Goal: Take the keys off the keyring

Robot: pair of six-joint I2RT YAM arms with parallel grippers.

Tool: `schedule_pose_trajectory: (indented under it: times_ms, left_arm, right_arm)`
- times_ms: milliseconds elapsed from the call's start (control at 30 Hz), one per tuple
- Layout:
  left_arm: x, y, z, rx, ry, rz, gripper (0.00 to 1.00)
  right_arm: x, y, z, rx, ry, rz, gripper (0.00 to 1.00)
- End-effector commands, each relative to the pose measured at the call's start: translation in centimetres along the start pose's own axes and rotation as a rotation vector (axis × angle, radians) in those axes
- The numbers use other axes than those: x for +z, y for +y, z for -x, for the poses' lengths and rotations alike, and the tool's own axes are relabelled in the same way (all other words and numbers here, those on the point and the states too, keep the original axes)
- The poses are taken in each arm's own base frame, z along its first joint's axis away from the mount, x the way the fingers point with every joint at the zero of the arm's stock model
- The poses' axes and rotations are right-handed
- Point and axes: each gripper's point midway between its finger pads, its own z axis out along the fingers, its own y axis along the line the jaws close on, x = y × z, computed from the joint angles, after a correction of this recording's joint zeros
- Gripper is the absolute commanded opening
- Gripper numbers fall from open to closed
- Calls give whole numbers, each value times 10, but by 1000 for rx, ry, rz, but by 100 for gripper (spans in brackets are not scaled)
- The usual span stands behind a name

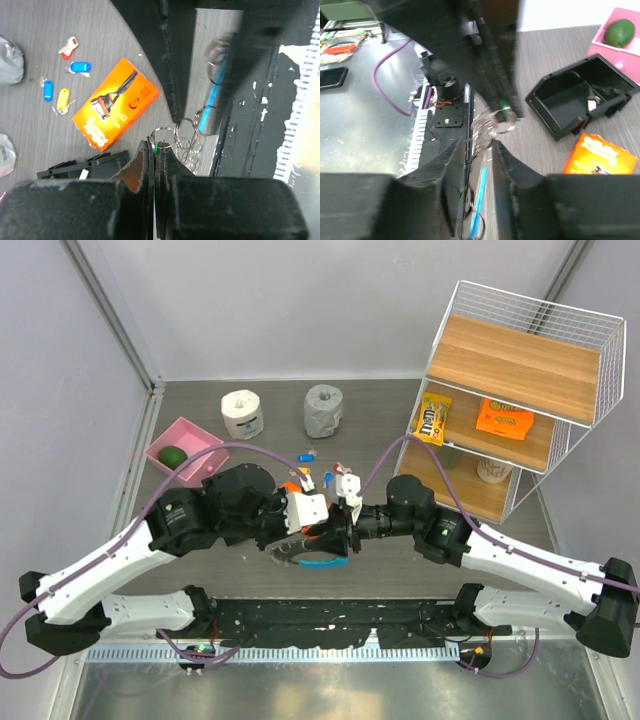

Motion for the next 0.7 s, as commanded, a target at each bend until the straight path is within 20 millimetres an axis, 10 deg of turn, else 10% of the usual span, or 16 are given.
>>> schedule_pose_trajectory:
  times_ms: [0, 667]
  left_arm:
    - [-15, 35, 16, 0, -88, 177, 0]
    - [-14, 26, 4, -24, -79, 149, 0]
  right_arm:
    - [-7, 44, 0, -50, 14, 181, 46]
    - [-18, 1, 23, -159, -109, -99, 45]
